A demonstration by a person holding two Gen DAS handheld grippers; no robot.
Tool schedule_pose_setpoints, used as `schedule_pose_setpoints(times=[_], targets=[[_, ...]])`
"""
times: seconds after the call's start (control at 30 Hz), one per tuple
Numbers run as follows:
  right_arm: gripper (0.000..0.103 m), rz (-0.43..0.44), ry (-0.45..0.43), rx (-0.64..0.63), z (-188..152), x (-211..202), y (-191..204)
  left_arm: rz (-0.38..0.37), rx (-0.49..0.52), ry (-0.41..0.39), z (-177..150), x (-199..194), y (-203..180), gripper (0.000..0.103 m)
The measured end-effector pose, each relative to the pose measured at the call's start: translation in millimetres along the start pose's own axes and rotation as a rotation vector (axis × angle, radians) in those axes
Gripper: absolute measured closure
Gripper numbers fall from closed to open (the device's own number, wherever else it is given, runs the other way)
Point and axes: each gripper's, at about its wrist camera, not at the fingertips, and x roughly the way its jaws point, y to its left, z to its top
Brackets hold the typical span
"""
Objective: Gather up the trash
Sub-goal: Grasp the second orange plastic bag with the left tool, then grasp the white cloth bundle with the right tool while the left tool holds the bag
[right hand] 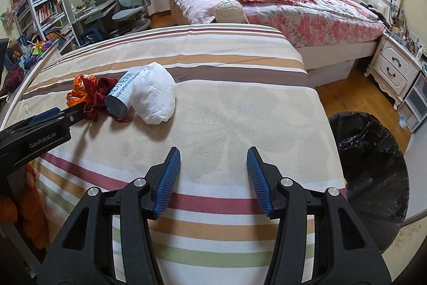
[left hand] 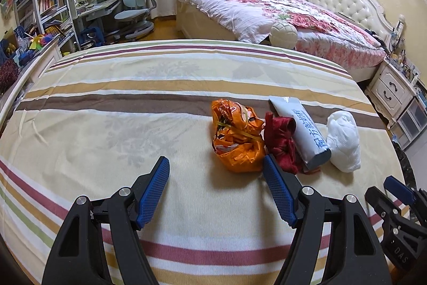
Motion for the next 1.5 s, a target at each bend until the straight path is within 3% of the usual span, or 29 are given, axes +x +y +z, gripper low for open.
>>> schedule_pose_setpoints(times=[0.07,0.23,0.43,1.0,1.07,1.1,1.17,1.27,1.4,1.5], targets=[[0.043,0.000,-0.003,0.004,1.0,0.4,-0.9,0.003,0.006,-0.002,2.6,2.3,-0.2,0.033],[0.043,0.000,-0.002,-0.001,2.0,0.5,-0.1,-0.010,0.024,-0.009,6.6,4.0,-1.5,0.033],[0.043,-0.001,0.001,-0.003,2.6,0.6,1.1,-0.040,0.055,-0.003,5.9,4.8,-5.9,0.067],[0.043,-0.003,0.003,-0.029,2.7,2.2,9.2,-0.035,0.035,-0.005,-13.5,-16.2,26.9,0.068],[0.043,-0.003,0.002,-0.037,3.2,2.4,11.9,-0.040,0.034,0.003,-14.5,-16.4,27.9,0.061],[0.043,-0.002,0.001,-0.040,1.7,1.8,13.9,-0.038,0.031,0.000,-14.2,-16.7,28.2,0.049],[0.043,-0.001,-0.005,-0.041,2.1,0.8,16.8,-0.030,0.023,-0.017,-11.5,-18.5,28.2,0.037],[0.043,0.001,-0.015,-0.047,4.3,-0.6,21.5,-0.017,0.039,-0.034,-9.1,-18.7,26.4,0.035],[0.043,0.000,-0.031,-0.059,10.1,-2.5,27.0,-0.027,0.040,-0.019,-7.0,-12.6,27.7,0.036],[0.043,0.003,-0.039,-0.066,17.2,-2.0,31.8,-0.033,0.039,-0.007,-6.8,-9.3,29.2,0.055]])
